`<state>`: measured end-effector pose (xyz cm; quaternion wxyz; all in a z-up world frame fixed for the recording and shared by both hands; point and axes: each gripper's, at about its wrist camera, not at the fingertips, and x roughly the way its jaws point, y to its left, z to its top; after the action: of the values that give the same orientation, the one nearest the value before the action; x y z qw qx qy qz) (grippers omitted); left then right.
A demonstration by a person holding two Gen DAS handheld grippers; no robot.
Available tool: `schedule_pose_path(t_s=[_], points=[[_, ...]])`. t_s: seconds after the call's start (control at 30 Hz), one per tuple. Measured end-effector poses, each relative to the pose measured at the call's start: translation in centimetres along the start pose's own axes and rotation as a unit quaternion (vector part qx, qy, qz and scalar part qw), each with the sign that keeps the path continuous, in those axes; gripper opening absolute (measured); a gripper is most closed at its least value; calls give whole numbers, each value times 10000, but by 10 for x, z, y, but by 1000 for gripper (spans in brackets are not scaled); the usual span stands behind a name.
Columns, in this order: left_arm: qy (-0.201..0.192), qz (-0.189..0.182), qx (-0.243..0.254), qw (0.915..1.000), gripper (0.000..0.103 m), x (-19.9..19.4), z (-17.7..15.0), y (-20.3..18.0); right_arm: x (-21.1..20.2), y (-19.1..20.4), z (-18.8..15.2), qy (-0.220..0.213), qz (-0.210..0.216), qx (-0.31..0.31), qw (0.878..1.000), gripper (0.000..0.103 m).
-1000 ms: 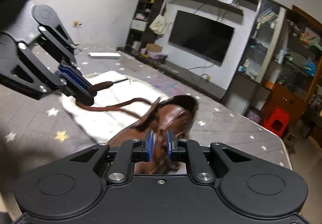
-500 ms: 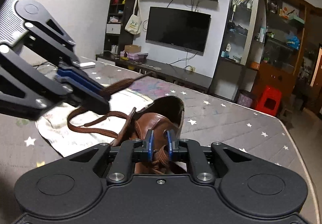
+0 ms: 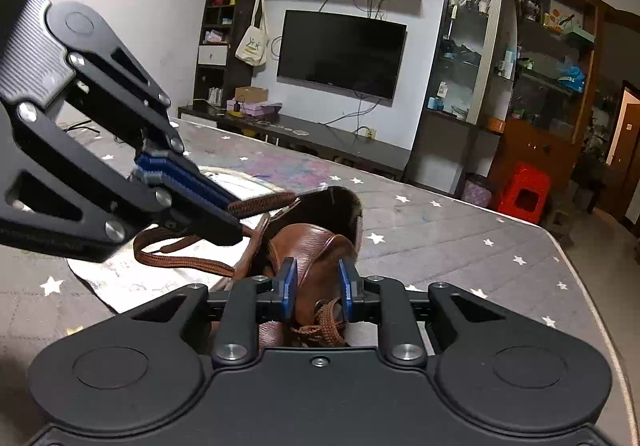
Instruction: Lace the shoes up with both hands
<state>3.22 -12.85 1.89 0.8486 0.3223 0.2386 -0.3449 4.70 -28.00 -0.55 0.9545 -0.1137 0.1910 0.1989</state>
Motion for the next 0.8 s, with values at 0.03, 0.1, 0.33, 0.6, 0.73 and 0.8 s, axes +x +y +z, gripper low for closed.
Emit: schedule_pose_path(t_s=[0.03, 0.1, 0.33, 0.6, 0.73, 0.8], points=[[20, -25, 41, 10000, 7, 3, 1, 1, -1, -3, 0, 8, 15, 54, 10000, 23], [60, -47, 136, 9999, 7, 7, 2, 1, -2, -9, -1, 35, 85, 179, 9998, 23], [347, -227, 532, 9977, 7, 23, 2, 6, -4, -19, -4, 53, 107, 266, 9996, 23], [525, -622, 1257, 9887, 7, 27, 4, 5, -4, -25, -7, 75, 112, 324, 9994, 23], [539, -754, 1471, 9848, 7, 31, 5, 6, -3, -15, -1, 46, 79, 196, 9998, 23], [543, -820, 1534, 9833, 7, 33, 6, 7, -4, -16, -3, 36, 93, 223, 9997, 23]])
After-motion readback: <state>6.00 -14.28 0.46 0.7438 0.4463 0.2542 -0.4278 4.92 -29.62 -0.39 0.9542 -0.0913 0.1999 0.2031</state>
